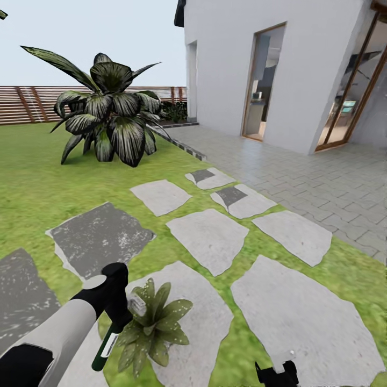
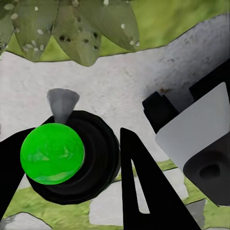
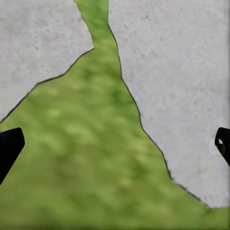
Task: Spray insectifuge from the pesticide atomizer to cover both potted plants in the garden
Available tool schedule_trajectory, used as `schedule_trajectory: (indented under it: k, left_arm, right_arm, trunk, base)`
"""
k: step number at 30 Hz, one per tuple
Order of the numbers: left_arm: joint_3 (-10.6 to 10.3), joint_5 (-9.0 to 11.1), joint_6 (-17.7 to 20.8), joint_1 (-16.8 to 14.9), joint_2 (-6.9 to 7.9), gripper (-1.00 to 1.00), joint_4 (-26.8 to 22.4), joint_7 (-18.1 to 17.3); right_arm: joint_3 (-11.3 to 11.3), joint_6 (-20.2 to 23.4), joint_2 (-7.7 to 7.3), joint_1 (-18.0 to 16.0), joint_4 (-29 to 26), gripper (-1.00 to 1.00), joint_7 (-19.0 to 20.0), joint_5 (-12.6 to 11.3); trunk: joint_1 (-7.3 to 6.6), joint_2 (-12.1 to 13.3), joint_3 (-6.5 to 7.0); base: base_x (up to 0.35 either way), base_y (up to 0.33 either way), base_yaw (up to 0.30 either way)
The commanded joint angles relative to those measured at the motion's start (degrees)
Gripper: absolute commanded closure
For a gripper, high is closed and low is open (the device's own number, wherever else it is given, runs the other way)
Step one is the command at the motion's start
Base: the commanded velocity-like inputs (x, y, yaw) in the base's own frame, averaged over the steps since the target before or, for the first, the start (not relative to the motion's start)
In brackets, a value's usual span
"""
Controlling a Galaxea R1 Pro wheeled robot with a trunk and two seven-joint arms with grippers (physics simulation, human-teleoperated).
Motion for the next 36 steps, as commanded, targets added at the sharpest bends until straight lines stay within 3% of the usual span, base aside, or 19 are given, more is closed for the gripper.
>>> schedule_trajectory:
  k: [1,7,12,18,36]
  left_arm:
    - [-0.3,-0.3,0.6,0.0,0.06,1.00,-0.1,-0.5]
    - [0.0,0.1,0.6,0.0,-0.02,1.00,-0.2,0.9]
    - [0.2,0.3,0.7,0.0,-0.15,1.00,-4.5,1.1]
    - [0.3,0.3,0.7,-0.4,-2.13,1.00,-7.5,0.5]
    - [0.0,0.4,0.7,-0.1,-2.14,1.00,-6.7,0.8]
  right_arm:
    - [0.5,-0.1,-0.01,0.0,0.0,-1.00,-0.4,0.0]
    - [0.5,-0.1,0.04,0.0,0.0,-1.00,-0.4,0.0]
    - [0.5,-0.1,0.07,0.0,0.0,-1.00,-0.4,0.0]
    - [0.5,-0.1,0.08,0.0,0.0,-1.00,-0.4,0.0]
    - [0.5,-0.1,0.08,0.0,0.0,-1.00,-0.4,0.0]
  trunk:
    - [-0.01,0.0,-0.05]
    - [-0.01,0.0,-0.05]
    - [-0.01,0.0,-0.05]
    - [-0.01,0.0,-0.05]
    - [-0.01,0.0,-0.05]
  base:
    - [0.000,0.047,-0.070]
    - [0.018,0.195,-0.011]
    - [0.004,0.015,0.000]
    - [-0.027,0.000,0.000]
    - [-0.325,-0.017,0.000]
